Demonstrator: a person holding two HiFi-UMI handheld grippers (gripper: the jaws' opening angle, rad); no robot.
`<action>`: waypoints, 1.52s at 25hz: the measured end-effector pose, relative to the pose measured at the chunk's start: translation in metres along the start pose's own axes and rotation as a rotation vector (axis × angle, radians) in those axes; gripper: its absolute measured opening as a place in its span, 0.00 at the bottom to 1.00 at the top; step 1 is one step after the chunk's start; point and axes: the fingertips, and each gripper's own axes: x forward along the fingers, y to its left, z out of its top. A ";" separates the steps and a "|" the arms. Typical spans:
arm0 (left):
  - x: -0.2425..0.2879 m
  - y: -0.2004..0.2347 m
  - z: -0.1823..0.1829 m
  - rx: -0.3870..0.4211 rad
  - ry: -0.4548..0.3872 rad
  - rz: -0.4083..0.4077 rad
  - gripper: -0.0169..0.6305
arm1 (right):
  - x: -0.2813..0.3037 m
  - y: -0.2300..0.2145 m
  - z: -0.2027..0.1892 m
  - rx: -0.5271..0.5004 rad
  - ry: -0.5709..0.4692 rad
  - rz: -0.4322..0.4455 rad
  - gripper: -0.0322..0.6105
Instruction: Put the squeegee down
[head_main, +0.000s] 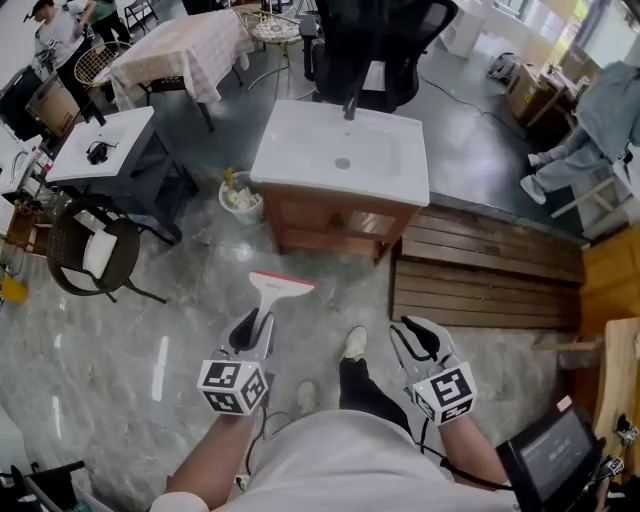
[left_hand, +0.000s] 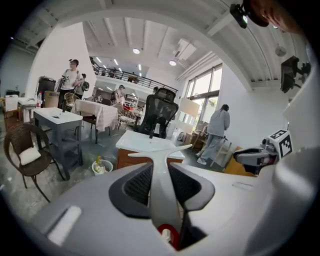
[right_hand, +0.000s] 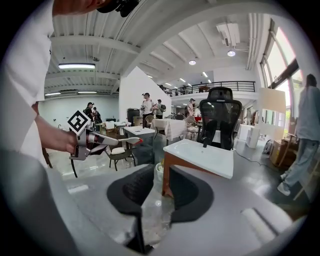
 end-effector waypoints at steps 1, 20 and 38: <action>0.016 0.003 0.007 0.001 0.002 0.006 0.19 | 0.010 -0.014 0.003 0.004 -0.003 0.004 0.18; 0.327 0.050 0.173 0.070 -0.031 0.214 0.19 | 0.173 -0.300 0.059 -0.006 -0.020 0.095 0.18; 0.593 0.231 0.229 0.096 0.061 0.236 0.19 | 0.339 -0.397 0.117 0.042 0.068 -0.081 0.18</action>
